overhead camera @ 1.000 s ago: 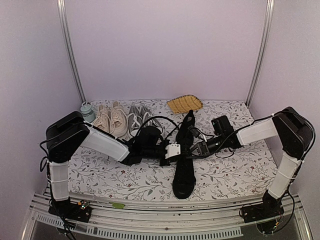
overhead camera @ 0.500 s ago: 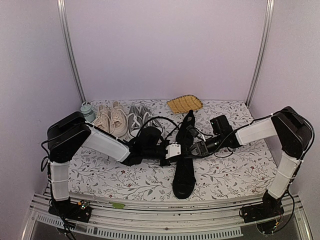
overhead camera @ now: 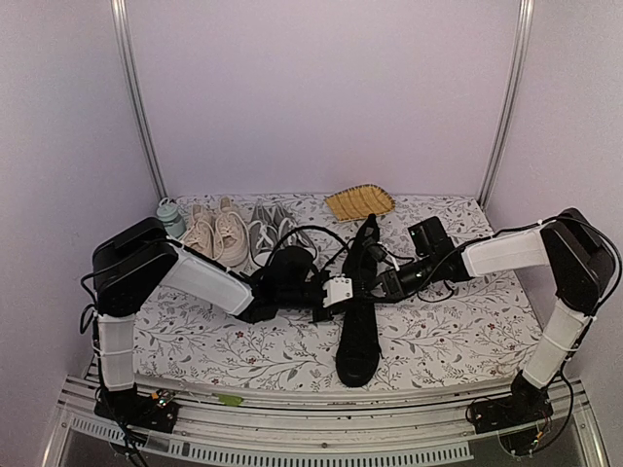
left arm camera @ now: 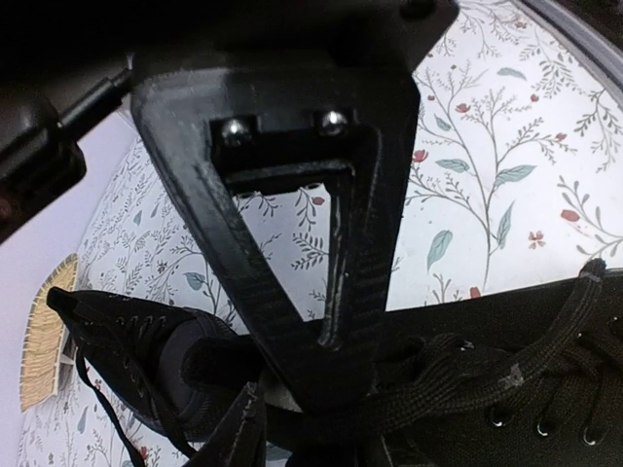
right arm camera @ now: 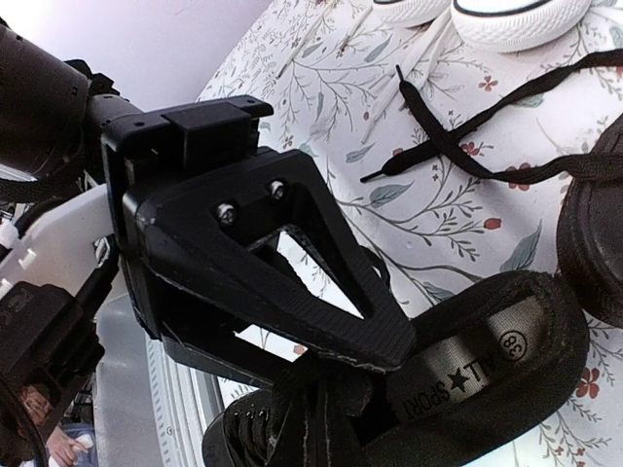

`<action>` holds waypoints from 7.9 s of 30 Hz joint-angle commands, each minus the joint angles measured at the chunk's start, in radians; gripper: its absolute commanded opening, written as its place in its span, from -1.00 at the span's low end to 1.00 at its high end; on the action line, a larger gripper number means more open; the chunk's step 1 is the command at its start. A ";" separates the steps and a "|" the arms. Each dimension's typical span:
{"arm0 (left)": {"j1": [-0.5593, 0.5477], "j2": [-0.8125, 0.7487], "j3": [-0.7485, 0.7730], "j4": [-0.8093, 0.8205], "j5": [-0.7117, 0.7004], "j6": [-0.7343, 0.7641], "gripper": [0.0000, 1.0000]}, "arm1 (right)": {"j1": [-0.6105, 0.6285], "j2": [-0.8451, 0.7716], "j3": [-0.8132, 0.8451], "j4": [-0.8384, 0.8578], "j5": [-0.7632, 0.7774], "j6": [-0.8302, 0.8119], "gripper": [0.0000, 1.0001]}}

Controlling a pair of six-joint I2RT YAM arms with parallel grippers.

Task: Tie the shoes
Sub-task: Adjust the half-tied shoelace on the shoe.

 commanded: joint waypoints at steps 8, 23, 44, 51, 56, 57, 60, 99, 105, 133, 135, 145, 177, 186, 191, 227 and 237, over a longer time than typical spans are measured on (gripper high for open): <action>-0.004 -0.015 -0.021 0.046 -0.014 -0.015 -0.37 | -0.006 -0.076 -0.003 -0.033 0.065 -0.001 -1.00; -0.009 -0.002 -0.018 0.049 -0.002 -0.018 -0.35 | -0.005 0.010 0.012 -0.010 0.004 0.043 -0.76; -0.010 0.013 -0.001 0.064 -0.009 -0.027 -0.34 | 0.015 0.075 0.038 0.025 -0.129 0.066 -0.43; -0.013 0.015 0.002 0.064 -0.011 -0.031 -0.34 | 0.038 0.057 0.063 -0.007 -0.034 0.049 -0.88; -0.013 0.005 -0.010 0.062 -0.019 -0.027 -0.33 | 0.032 0.004 0.056 -0.060 0.055 0.030 -0.99; -0.013 0.001 -0.013 0.061 -0.019 -0.027 -0.33 | 0.028 -0.008 0.049 -0.065 0.064 0.027 -1.00; -0.012 -0.011 -0.022 0.059 -0.018 -0.030 -0.28 | 0.015 -0.040 0.029 -0.064 0.087 0.026 -1.00; -0.010 -0.005 -0.043 0.109 0.036 -0.118 -0.42 | -0.016 -0.147 -0.113 0.154 0.012 0.126 -0.42; -0.010 -0.007 -0.049 0.111 0.034 -0.119 -0.43 | 0.006 -0.086 -0.094 0.184 0.016 0.142 -0.43; -0.002 0.027 0.013 0.099 0.092 -0.124 -0.14 | 0.017 -0.076 -0.074 0.142 -0.088 0.083 -1.00; -0.004 0.042 0.016 0.099 0.100 -0.132 -0.17 | 0.017 -0.076 -0.072 0.123 -0.088 0.068 -1.00; -0.005 0.039 0.006 0.072 0.088 -0.099 -0.64 | 0.017 -0.093 -0.058 0.040 -0.090 0.002 -1.00; -0.018 0.066 0.027 0.102 0.073 -0.114 -0.86 | -0.037 -0.048 -0.066 0.098 -0.061 0.118 -0.64; -0.018 0.063 0.020 0.114 0.070 -0.127 -0.85 | -0.010 -0.044 -0.065 0.079 -0.036 0.122 -0.64; -0.017 0.063 0.013 0.121 0.064 -0.128 -0.84 | -0.008 -0.056 -0.070 0.070 -0.019 0.120 -0.64; -0.020 0.074 0.011 0.147 0.063 -0.164 -0.85 | 0.020 -0.011 -0.081 0.139 -0.041 0.159 -0.45; -0.023 0.079 0.008 0.168 0.051 -0.175 -0.86 | 0.038 0.003 -0.079 0.166 -0.056 0.183 -0.45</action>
